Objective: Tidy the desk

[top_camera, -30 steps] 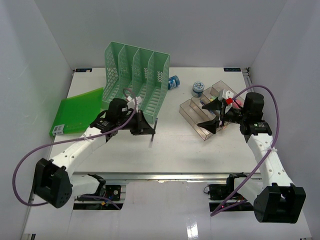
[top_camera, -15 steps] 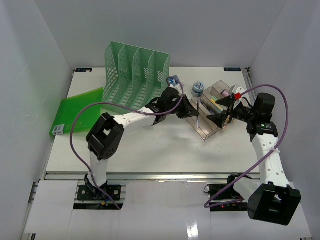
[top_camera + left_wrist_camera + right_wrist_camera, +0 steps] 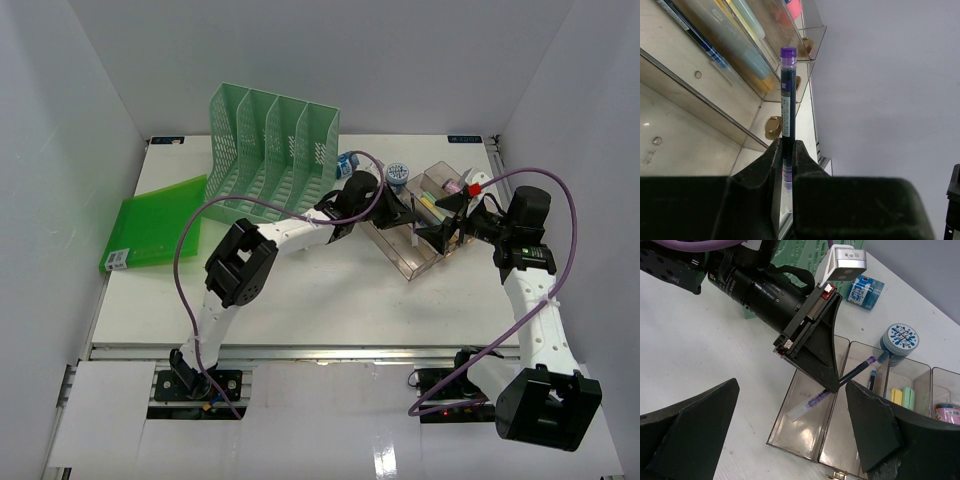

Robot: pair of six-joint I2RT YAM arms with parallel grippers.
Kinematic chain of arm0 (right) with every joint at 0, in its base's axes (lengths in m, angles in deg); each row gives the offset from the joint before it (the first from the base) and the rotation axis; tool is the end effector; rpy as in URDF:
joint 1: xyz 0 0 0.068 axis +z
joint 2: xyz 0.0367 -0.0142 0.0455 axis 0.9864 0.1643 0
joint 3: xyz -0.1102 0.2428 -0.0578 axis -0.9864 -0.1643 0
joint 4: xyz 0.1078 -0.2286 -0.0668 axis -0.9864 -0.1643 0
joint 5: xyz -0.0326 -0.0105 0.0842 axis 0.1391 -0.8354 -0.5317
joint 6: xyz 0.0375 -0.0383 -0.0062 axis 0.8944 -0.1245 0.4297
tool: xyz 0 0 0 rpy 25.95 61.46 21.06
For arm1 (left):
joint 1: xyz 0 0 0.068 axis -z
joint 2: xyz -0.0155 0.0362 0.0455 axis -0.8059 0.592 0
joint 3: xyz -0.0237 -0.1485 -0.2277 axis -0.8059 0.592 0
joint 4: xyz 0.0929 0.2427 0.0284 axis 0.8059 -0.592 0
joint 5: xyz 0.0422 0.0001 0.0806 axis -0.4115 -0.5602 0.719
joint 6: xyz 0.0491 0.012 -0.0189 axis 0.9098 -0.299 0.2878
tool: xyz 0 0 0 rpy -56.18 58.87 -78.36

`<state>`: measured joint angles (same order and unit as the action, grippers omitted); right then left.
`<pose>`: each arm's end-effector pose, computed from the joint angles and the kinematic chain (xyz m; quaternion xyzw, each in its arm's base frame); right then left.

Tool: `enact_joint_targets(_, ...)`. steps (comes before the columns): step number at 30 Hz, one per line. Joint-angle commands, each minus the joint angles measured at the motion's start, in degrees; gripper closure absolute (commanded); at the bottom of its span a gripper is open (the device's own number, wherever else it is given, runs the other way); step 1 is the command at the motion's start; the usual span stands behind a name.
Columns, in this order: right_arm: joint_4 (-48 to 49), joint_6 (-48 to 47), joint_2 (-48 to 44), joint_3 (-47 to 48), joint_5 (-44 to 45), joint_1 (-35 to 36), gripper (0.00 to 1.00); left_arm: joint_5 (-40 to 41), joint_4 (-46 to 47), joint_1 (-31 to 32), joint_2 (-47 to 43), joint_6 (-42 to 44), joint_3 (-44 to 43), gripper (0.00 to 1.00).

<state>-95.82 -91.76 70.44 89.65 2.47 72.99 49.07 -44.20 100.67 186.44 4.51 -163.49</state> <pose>0.2214 0.0007 0.3239 -0.3801 0.6655 0.2319 0.5990 0.3472 -0.3869 0.2107 -0.0405 0.8286 -0.5162 0.2129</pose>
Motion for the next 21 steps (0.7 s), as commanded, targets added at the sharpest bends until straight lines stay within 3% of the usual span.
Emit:
enact_joint_targets(1,2.1,0.8,-0.2,0.0,0.4,-0.4,0.07,1.4,1.1,0.5,-1.9,0.7,-2.6,1.0)
enact_joint_targets(8,2.4,0.9,0.7,-0.2,1.2,-0.4,0.07,7.5,-2.4,1.0,0.3,-3.0,-5.2,1.0)
enact_joint_targets(16,2.6,0.9,1.0,-0.4,2.1,-1.0,0.06,9.2,-8.8,1.9,8.5,-8.5,-17.5,1.0)
enact_joint_targets(21,2.7,1.1,0.8,-0.4,2.0,-1.2,0.06,14.6,-11.7,2.9,7.6,-10.1,-17.1,1.0)
